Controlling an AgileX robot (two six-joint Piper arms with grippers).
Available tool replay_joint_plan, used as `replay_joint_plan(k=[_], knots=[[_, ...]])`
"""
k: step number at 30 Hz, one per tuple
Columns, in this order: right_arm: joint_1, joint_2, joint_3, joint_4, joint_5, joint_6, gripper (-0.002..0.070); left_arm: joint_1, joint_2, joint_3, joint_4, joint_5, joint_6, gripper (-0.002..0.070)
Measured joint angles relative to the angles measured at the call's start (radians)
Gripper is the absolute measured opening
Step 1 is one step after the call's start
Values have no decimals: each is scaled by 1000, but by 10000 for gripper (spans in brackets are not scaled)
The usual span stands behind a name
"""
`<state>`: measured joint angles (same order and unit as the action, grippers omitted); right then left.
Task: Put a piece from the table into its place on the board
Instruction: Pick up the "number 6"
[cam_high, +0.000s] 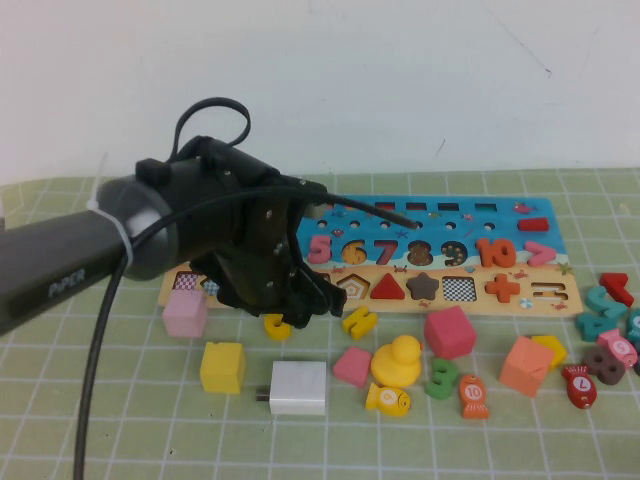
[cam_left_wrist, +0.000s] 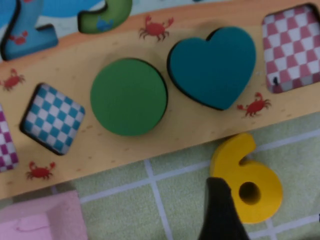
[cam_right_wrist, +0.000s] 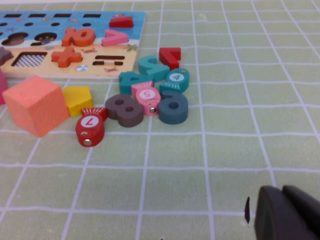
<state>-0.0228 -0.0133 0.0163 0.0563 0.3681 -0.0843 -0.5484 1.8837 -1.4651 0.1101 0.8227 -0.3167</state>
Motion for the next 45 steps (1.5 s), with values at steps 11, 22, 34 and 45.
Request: replay_joint_plan(k=[11, 22, 34, 45], knots=[[0, 0, 0, 0, 0, 0, -3, 0, 41, -10, 40, 0, -3, 361], [0, 0, 0, 0, 0, 0, -3, 9, 41, -10, 40, 0, -5, 329], [0, 0, 0, 0, 0, 0, -3, 9, 64, -12, 4, 0, 23, 291], [0, 0, 0, 0, 0, 0, -3, 9, 75, -78, 0, 76, 32, 291]])
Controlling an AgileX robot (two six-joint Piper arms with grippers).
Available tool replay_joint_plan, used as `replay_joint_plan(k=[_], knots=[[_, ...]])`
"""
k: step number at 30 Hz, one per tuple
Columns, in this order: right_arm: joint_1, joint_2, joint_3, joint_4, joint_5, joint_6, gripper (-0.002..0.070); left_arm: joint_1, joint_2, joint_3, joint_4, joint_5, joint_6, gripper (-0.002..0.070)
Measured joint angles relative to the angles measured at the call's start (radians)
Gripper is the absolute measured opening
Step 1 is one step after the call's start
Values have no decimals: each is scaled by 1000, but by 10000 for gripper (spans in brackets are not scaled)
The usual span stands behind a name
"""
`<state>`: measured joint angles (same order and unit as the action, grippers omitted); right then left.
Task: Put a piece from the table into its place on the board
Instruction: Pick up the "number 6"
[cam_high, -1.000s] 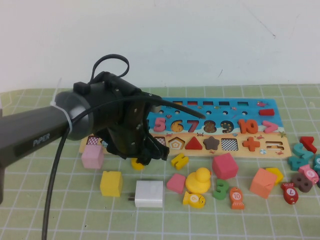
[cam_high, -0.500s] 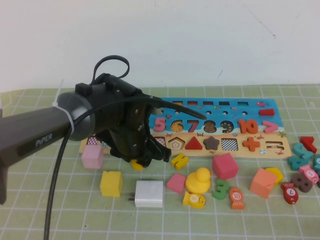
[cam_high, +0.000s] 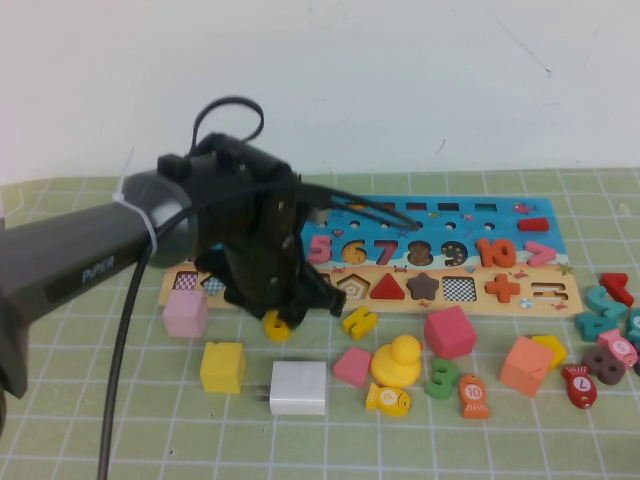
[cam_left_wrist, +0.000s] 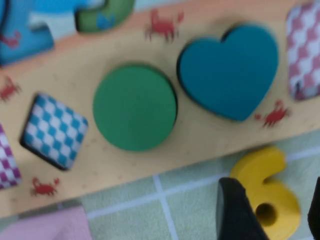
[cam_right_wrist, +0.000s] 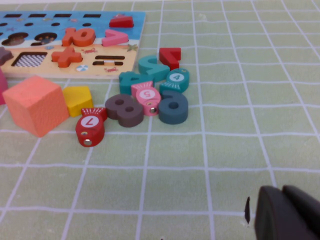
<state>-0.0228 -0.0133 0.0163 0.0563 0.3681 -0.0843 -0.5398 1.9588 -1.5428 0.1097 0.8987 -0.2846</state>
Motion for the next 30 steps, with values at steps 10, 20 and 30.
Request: replay_joint_plan(k=[10, 20, 30], knots=[[0, 0, 0, 0, 0, 0, -3, 0, 0, -73, -9, 80, 4, 291], [0, 0, 0, 0, 0, 0, -3, 0, 49, -73, -18, 93, 16, 291], [0, 0, 0, 0, 0, 0, -3, 0, 65, -73, -20, 93, 16, 263]])
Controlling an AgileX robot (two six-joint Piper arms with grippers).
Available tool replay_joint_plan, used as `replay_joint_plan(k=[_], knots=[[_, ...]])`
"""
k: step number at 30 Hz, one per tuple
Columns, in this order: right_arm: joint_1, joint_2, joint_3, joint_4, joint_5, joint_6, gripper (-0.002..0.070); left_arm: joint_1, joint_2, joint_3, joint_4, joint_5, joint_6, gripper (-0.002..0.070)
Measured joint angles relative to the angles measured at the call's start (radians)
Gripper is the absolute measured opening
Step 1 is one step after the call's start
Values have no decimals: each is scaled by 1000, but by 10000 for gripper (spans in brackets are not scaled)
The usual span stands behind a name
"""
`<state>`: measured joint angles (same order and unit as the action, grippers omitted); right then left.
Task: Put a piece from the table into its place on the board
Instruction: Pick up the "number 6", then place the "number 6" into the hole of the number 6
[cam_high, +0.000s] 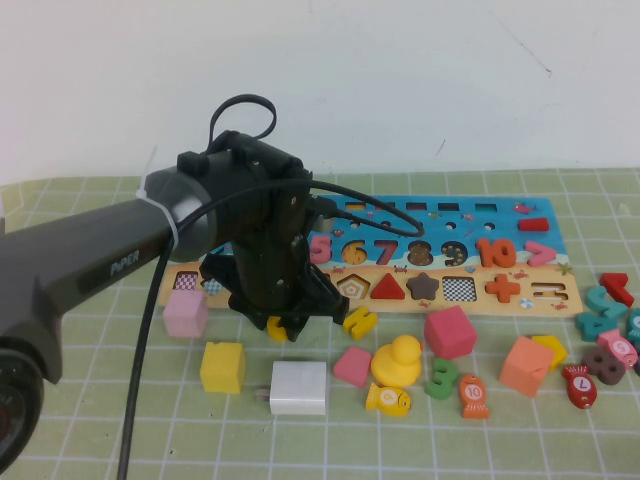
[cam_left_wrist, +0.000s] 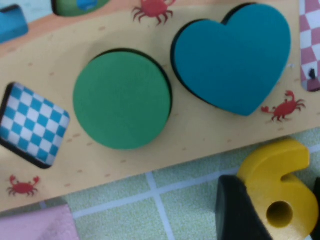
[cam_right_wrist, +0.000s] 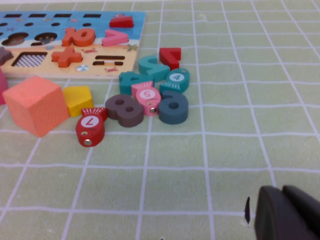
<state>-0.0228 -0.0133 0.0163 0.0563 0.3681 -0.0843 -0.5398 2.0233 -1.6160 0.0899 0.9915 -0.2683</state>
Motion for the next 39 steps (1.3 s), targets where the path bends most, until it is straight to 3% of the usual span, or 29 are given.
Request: replay_joint_plan(k=[15, 25, 39], knots=[[0, 0, 0, 0, 0, 0, -3, 0, 4, -68, -45, 20, 2, 261], [0, 0, 0, 0, 0, 0, -3, 0, 33, -148, -124, -246, 0, 261], [0, 0, 0, 0, 0, 0, -3, 0, 216, -397, -139, -117, 55, 260]])
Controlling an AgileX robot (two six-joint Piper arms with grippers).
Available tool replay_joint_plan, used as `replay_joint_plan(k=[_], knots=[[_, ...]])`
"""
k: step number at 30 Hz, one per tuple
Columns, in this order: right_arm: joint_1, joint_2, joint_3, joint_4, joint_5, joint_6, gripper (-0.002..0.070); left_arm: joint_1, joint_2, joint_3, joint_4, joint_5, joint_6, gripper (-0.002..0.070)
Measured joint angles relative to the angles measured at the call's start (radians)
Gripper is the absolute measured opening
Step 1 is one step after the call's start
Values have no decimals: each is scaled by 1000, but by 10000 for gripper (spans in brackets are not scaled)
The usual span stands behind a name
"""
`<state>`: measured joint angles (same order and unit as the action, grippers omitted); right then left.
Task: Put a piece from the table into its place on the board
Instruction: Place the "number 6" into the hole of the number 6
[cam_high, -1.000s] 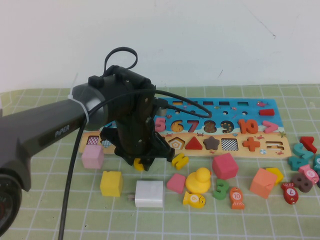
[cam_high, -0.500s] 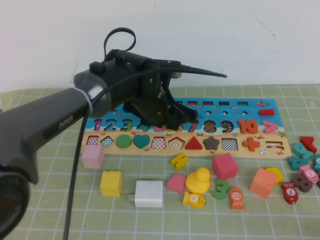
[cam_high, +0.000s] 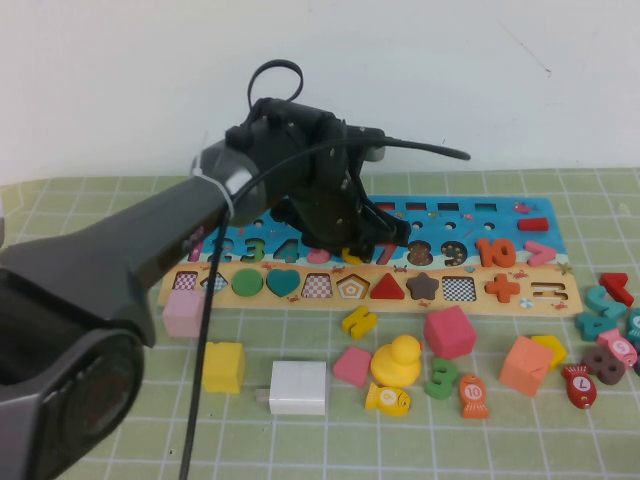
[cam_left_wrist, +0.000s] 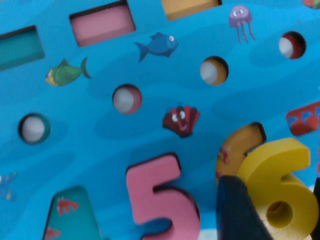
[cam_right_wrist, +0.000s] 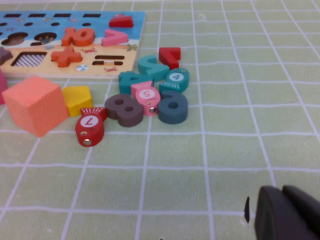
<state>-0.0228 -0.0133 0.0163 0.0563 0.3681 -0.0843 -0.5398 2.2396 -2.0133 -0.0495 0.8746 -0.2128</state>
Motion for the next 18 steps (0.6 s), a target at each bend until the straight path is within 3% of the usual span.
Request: replay_joint_plan(k=[18], knots=[[0, 0, 0, 0, 0, 0, -3, 0, 33, -49, 50, 37, 5, 260]])
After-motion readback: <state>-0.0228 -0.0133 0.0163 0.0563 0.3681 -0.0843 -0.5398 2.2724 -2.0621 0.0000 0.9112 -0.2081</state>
